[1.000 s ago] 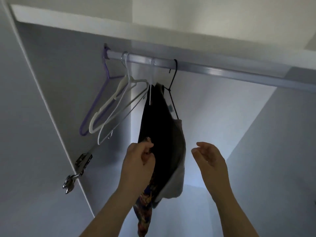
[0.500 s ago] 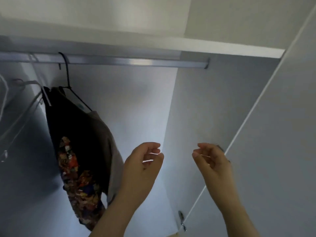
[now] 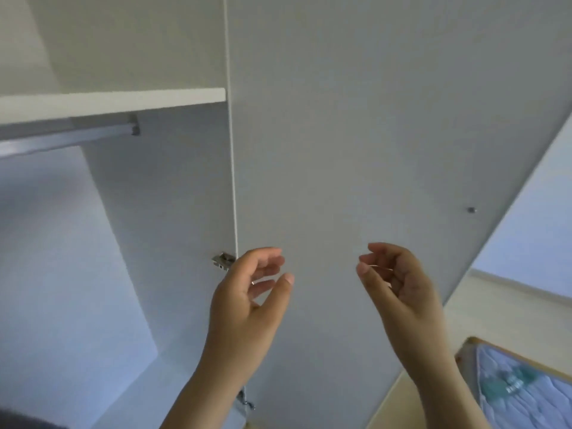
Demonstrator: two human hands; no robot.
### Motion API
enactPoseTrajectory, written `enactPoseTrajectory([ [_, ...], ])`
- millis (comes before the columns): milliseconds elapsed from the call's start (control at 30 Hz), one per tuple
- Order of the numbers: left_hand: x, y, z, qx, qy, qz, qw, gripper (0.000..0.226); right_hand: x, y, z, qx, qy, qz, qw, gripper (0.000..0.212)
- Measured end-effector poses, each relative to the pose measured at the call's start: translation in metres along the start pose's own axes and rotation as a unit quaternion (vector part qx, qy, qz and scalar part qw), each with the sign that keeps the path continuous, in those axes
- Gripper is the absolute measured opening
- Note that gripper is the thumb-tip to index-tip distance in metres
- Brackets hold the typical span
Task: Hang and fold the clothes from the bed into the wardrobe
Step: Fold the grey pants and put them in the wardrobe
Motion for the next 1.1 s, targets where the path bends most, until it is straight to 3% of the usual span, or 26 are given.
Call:
enactPoseTrajectory([
  [300, -0.036, -0.072, -0.002, -0.08, 0.016, -0.189, 0.979, 0.034, -0.094, 0.077, -0.006, -0.066, -0.061, 0.148, 0.985, 0.034],
  [767, -0.117, -0.277, 0.056, -0.122, -0.007, -0.365, 0.923, 0.021, -0.2, 0.279, -0.012, -0.118, -0.099, 0.308, 0.939, 0.032],
  [900, -0.145, -0.336, 0.056, -0.127, 0.004, -0.405, 0.906, 0.039, -0.222, 0.332, -0.002, -0.141, -0.131, 0.322, 0.927, 0.033],
  [1100, -0.148, -0.406, 0.043, -0.106, 0.013, -0.454, 0.884, 0.056, -0.223, 0.385, 0.023, -0.135, -0.174, 0.335, 0.916, 0.051],
])
Point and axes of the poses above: each hand's wrist, its own x-axis towards the middle knuckle, its own y-axis out of the back of the hand, z = x × y, the point moved 4 cm from there along x, towards the middle knuckle, and after that the axes turned 5 degrees about -z, right-handed, at the moved point
